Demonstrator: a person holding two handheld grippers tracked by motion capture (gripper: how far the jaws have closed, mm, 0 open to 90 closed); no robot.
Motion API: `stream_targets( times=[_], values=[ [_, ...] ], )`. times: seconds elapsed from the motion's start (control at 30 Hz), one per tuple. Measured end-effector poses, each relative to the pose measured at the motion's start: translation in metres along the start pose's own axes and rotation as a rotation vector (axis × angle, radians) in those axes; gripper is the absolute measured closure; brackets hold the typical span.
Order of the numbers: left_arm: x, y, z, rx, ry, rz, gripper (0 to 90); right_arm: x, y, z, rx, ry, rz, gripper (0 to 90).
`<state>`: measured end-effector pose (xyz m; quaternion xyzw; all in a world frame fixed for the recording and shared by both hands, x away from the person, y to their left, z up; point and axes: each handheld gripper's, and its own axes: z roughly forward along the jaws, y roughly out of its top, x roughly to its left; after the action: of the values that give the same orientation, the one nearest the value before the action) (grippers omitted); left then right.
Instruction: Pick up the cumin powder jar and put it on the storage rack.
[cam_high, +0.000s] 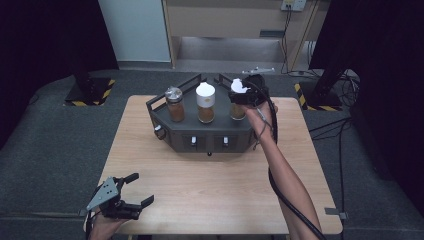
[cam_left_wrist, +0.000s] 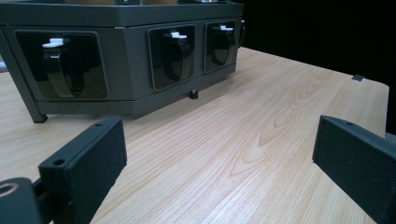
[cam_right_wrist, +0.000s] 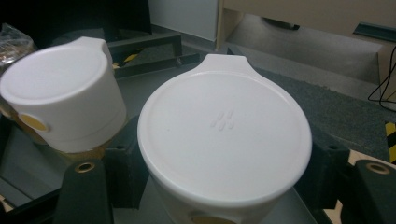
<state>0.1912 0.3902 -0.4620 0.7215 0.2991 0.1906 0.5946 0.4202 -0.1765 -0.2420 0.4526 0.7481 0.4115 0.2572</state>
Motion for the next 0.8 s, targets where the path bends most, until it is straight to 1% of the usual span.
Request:
stream_targets(
  times=[0.1,0.3,0.8],
  values=[
    [0.0,0.0,0.0,0.0,0.0,0.0,2.0,-0.001,-0.003,0.005,0.005,-0.002,0.012,30.6],
    [0.0,0.0,0.0,0.001,0.0,0.002,2.0,-0.003,-0.007,0.011,0.014,-0.005,0.015,30.5],
    [0.0,0.0,0.0,0.002,-0.001,0.004,2.0,-0.004,-0.009,0.013,0.014,-0.002,0.024,30.6]
  ],
)
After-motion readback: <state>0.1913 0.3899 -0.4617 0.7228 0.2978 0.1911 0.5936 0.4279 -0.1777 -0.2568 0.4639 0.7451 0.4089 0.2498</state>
